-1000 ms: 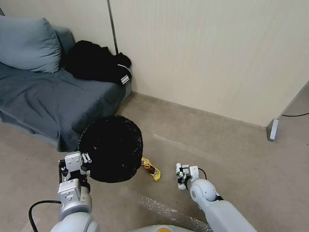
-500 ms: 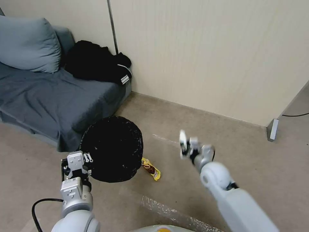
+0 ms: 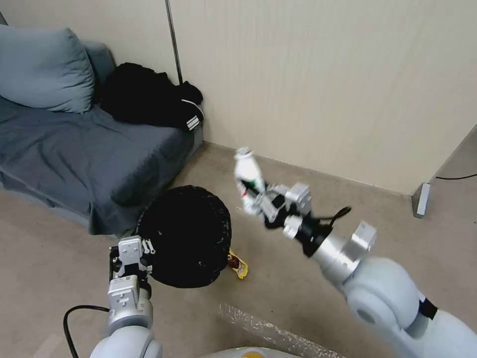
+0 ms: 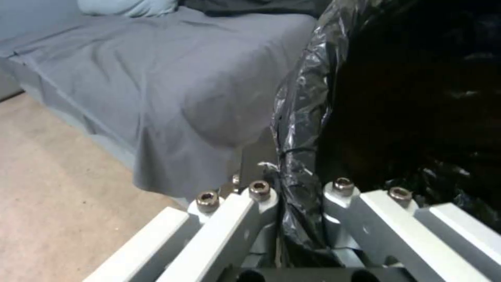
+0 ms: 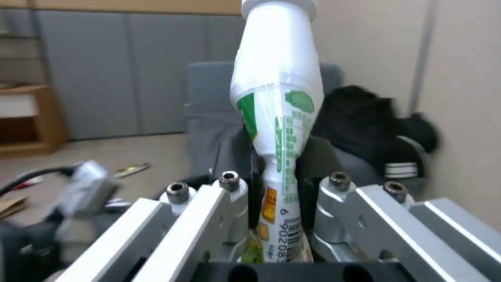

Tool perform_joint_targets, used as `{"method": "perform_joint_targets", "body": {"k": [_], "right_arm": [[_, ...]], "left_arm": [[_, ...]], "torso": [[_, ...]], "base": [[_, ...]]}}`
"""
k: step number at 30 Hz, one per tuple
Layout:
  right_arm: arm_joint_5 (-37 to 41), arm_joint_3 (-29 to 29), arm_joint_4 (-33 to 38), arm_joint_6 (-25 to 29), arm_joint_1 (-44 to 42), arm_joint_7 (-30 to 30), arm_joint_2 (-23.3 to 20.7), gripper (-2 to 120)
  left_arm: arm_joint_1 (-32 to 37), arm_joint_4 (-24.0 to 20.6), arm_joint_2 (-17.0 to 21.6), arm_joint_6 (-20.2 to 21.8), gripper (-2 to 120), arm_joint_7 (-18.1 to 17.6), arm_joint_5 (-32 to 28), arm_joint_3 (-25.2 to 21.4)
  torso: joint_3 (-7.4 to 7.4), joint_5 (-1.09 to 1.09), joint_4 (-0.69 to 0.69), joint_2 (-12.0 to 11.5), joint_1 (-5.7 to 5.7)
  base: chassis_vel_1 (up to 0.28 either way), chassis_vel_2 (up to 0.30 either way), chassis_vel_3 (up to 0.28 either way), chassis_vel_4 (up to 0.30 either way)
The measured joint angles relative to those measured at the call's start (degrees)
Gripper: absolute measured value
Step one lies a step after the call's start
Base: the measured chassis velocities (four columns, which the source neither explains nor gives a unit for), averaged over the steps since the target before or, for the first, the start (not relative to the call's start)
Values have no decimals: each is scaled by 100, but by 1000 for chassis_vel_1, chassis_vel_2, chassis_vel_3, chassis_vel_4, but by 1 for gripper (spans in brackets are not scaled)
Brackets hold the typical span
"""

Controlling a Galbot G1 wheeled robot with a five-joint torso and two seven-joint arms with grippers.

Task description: Pick up the trash bin, then pick up the garbage from the floor and place it into the trash bin.

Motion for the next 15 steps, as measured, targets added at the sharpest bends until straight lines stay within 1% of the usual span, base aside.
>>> {"method": "perform_joint_targets", "body": {"k": [1,3,4,7,8,10,11,14,15], "right_arm": [[-79,-183,-123,48,115,-107,12,10],[-160,-491,-330,79,277,-169,57,10],[-160,-491,-330,79,277,-169,57,10],[-250,-925,-700,92,422,-170,161,10],[-250,-925,-700,92,422,-170,161,10],[-339,-1273,-1117,109,581,-78,290,10],[-339,-1273,-1117,109,581,-78,290,10],[-402,-1494,-1623,112,785,-15,526,10],[-402,-1494,-1623,112,785,-15,526,10]], "left_arm": [[21,0,-8,5,3,-2,13,53],[58,-2,-15,8,3,-2,31,120],[58,-2,-15,8,3,-2,31,120],[102,-18,-20,8,3,-4,56,173],[102,-18,-20,8,3,-4,56,173],[127,-19,-32,6,3,-4,101,231],[127,-19,-32,6,3,-4,101,231],[187,-33,-62,-10,3,-5,158,336],[187,-33,-62,-10,3,-5,158,336]], "torso": [[0,-4,1,0,0],[0,-1,1,0,0],[0,-1,1,0,0],[0,-2,0,0,0],[0,-2,0,0,0],[0,-3,0,0,0],[0,-3,0,0,0],[1,-2,0,0,0],[1,-2,0,0,0]], "base": [[0,0,0,0],[0,0,0,0],[0,0,0,0],[0,0,0,0],[0,0,0,0],[0,0,0,0],[0,0,0,0],[0,0,0,0],[0,0,0,0]]}}
